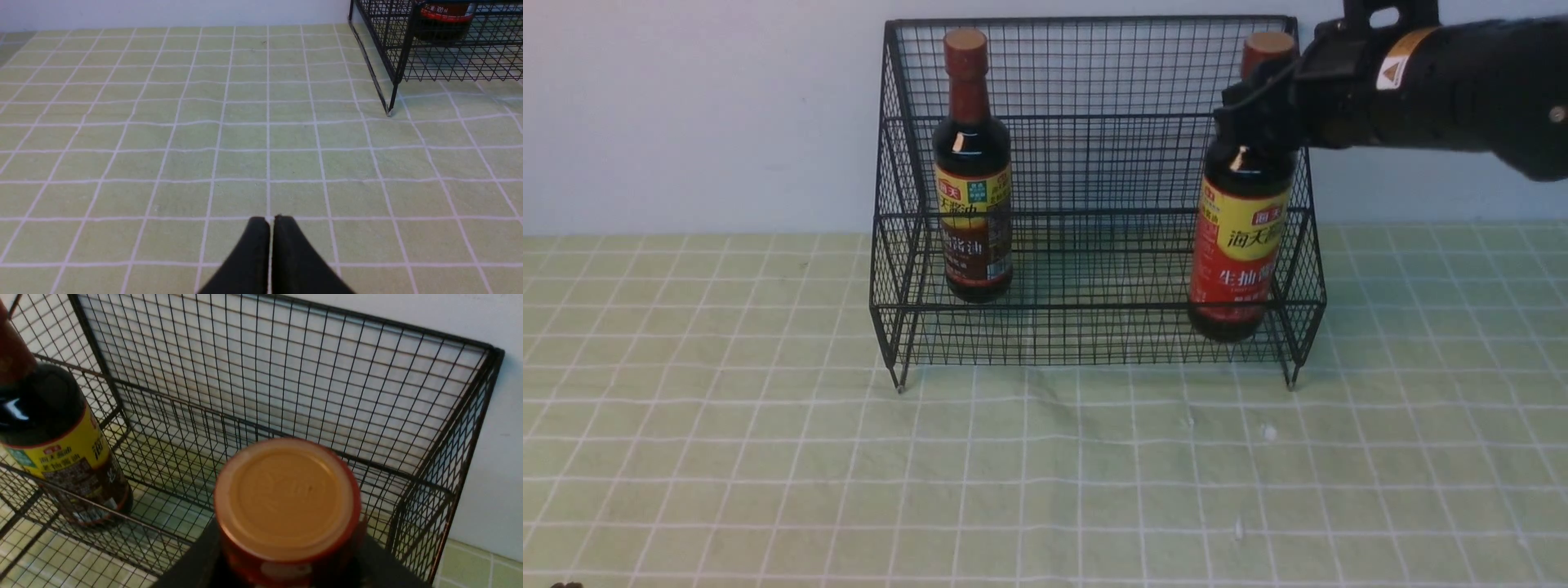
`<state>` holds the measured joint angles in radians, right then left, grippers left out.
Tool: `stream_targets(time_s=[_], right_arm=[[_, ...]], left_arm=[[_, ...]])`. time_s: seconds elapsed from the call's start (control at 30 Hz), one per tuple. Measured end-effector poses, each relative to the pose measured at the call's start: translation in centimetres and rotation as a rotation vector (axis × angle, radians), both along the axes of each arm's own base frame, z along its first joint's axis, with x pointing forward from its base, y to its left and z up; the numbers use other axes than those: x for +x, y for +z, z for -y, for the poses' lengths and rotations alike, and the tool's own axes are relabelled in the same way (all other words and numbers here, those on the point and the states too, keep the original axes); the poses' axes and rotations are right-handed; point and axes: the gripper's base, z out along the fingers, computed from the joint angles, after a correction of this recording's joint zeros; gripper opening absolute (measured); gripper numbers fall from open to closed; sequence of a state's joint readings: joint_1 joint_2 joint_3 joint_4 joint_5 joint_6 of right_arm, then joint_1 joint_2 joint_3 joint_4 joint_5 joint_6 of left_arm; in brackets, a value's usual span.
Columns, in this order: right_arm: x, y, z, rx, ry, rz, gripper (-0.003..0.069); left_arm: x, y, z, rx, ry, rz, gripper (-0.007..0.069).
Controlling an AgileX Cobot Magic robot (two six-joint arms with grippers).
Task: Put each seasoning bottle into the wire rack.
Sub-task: Use the right arm to put the condiment bottle back on the shelf
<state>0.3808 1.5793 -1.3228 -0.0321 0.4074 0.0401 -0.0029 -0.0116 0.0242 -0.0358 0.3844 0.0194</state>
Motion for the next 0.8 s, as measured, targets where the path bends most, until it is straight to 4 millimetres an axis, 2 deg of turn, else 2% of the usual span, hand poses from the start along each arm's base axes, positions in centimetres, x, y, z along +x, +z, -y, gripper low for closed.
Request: stream_targets(time_s=[0.17, 0.37, 0.5, 0.57, 0.6, 0.63, 0.7, 0.8], right_arm=[[-0.4, -0.8, 0.2, -0.03, -0.006, -0.096, 0.0277], [-0.7, -0.6, 0.3, -0.033, -0.008, -0.118, 0.029], [-0.8, -0.3, 0.3, -0.03, -0.008, -0.113, 0.0354], [-1.1, 0.2, 0.4, -0.024, -0.008, -0.1, 0.042], [-1.1, 0.2, 0.4, -0.024, -0.008, -0.1, 0.043], [-1.4, 0.9, 0.6, -0.017, -0.008, -0.082, 0.0473], [-2.0, 1.7, 0.8, -0.007, -0.008, -0.06, 0.0494], [-3.8, 4.2, 1.5, 0.013, -0.009, -0.012, 0.051]], left_arm=[[0.0, 0.0, 0.0, 0.0, 0.0, 0.0, -0.0007], [0.0, 0.0, 0.0, 0.0, 0.0, 0.0, -0.0007], [0.0, 0.0, 0.0, 0.0, 0.0, 0.0, -0.0007], [0.0, 0.0, 0.0, 0.0, 0.0, 0.0, -0.0007], [0.0, 0.0, 0.0, 0.0, 0.0, 0.0, -0.0007], [0.0, 0.0, 0.0, 0.0, 0.0, 0.0, -0.0007], [0.0, 0.0, 0.0, 0.0, 0.0, 0.0, -0.0007], [0.0, 0.0, 0.0, 0.0, 0.0, 0.0, -0.0007]])
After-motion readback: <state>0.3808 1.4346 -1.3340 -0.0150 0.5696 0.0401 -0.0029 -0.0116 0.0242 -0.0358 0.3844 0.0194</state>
